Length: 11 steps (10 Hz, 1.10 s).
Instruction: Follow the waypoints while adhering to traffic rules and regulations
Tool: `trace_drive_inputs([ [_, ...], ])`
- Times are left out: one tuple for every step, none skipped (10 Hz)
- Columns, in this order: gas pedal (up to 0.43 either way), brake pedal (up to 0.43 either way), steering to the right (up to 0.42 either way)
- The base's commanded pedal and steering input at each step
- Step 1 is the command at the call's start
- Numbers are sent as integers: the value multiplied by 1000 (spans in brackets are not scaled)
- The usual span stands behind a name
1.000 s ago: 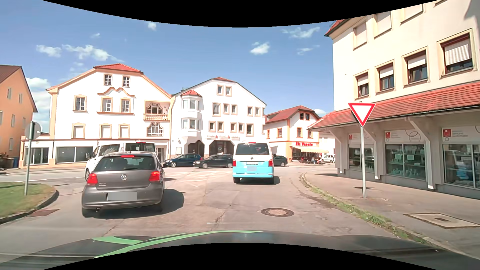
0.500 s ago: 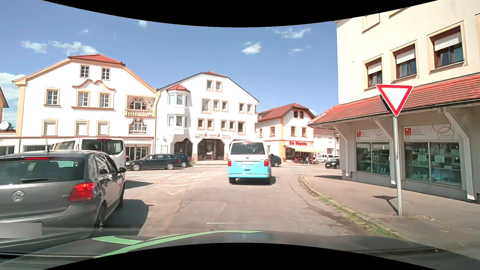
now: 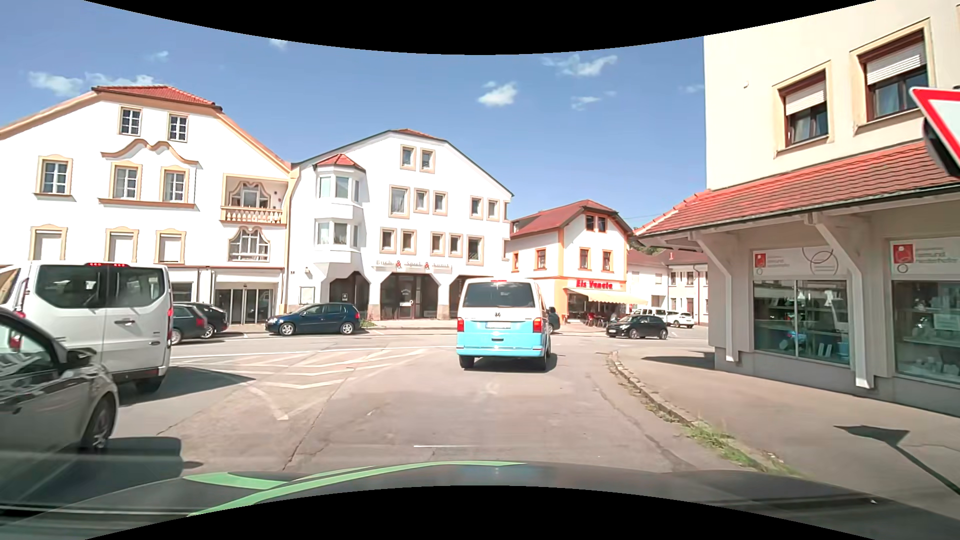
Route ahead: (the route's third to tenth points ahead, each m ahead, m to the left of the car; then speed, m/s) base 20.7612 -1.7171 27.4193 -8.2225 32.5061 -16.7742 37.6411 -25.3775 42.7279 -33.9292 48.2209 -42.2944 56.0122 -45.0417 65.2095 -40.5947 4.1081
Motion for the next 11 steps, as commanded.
trace_drive_inputs([
  [0, 73, 29],
  [0, 85, 30],
  [0, 122, 34],
  [0, 146, 45],
  [0, 165, 49],
  [0, 195, 46],
  [0, 220, 44],
  [0, 226, 44],
  [0, 238, 44],
  [0, 250, 44],
  [0, 268, 45],
])
